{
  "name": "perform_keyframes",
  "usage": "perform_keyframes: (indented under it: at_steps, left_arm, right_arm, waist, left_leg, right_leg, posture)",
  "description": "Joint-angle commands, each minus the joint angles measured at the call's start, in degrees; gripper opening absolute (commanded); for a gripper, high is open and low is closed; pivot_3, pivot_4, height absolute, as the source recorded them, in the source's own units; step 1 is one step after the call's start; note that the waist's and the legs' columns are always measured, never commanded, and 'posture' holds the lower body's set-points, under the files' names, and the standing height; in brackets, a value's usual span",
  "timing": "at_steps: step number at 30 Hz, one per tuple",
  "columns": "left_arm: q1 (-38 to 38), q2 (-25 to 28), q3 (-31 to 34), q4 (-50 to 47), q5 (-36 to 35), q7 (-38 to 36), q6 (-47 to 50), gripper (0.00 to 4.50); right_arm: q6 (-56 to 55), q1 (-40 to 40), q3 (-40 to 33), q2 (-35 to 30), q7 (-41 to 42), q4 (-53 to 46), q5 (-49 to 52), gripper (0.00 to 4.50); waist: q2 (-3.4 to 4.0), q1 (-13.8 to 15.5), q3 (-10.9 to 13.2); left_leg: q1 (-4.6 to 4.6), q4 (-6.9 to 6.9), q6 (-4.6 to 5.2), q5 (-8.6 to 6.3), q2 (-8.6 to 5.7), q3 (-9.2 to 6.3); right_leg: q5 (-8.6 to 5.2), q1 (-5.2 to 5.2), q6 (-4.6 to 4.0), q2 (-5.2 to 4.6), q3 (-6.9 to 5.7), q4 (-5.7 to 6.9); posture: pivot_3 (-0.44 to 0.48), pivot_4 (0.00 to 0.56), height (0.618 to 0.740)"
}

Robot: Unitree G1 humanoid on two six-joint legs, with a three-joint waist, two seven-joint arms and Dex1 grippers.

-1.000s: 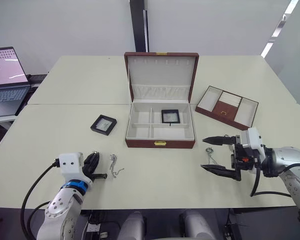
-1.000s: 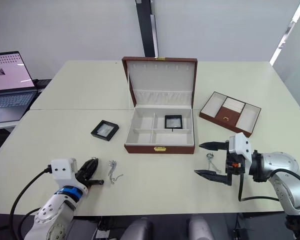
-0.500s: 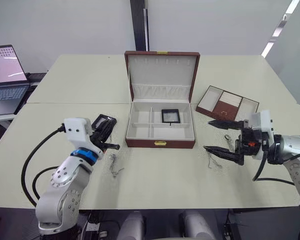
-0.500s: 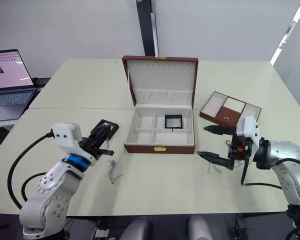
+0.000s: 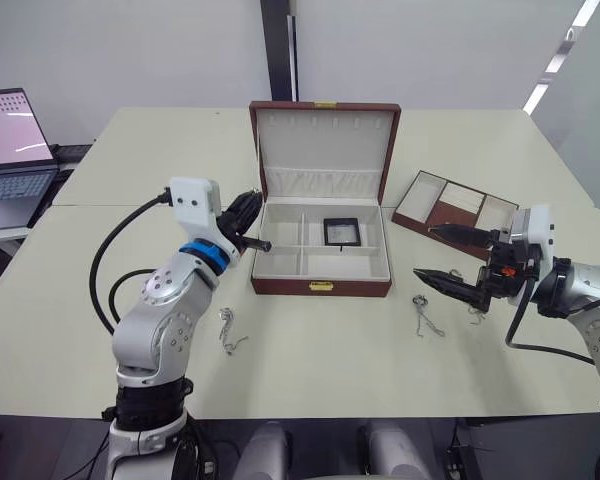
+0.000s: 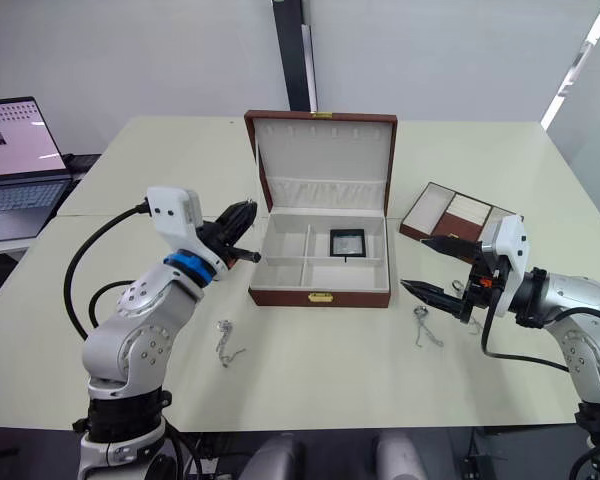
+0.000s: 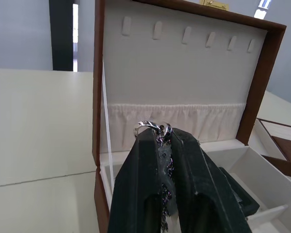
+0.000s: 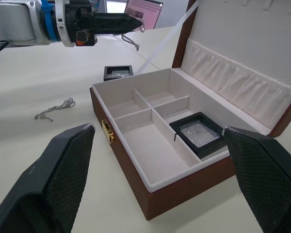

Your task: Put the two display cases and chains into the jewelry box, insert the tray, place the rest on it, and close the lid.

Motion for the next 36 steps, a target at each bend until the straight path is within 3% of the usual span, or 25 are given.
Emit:
perform_keyframes:
  at_steps: [1,18,36]
  left_arm:
    - [-3.06,-1.11,-2.21,3.77,2.68,-0.23,-2.73,0.04]
    - [-9.87,-7.33,-4.83,20.31,11.98,2.99,-9.88,0.04]
    - [-8.06,-9.11,-4.21,20.84,13.81,3.41,-10.68,0.04]
  right_arm:
    - [1.44,-0.58,-3.19,-0.17,-2.0,-0.77,1.7,4.5]
    - [3.3,-1.28,-4.62,2.15,-8.95,-0.28,1.59,4.5]
    - [3.83,-1.35,-4.89,1.75,-8.91,0.13,1.52,4.5]
  waist:
    - [-0.01,0.03,0.01]
    - [-0.07,0.04,0.04]
    - [-0.07,0.05,0.05]
  left_leg:
    - [-0.03,0.0,0.0,0.0,0.0,-0.01]
    - [-0.11,0.03,0.0,0.01,-0.01,-0.03]
    - [-0.13,0.03,-0.01,0.01,-0.01,-0.03]
  right_leg:
    - [0.0,-0.02,0.0,0.0,-0.01,0.0]
    - [0.01,-0.08,0.02,-0.02,-0.02,0.01]
    - [0.01,-0.1,0.02,-0.01,-0.02,0.01]
  posture:
    - [0.0,0.15,0.74]
    - [0.0,0.15,0.74]
    - [0.0,0.15,0.74]
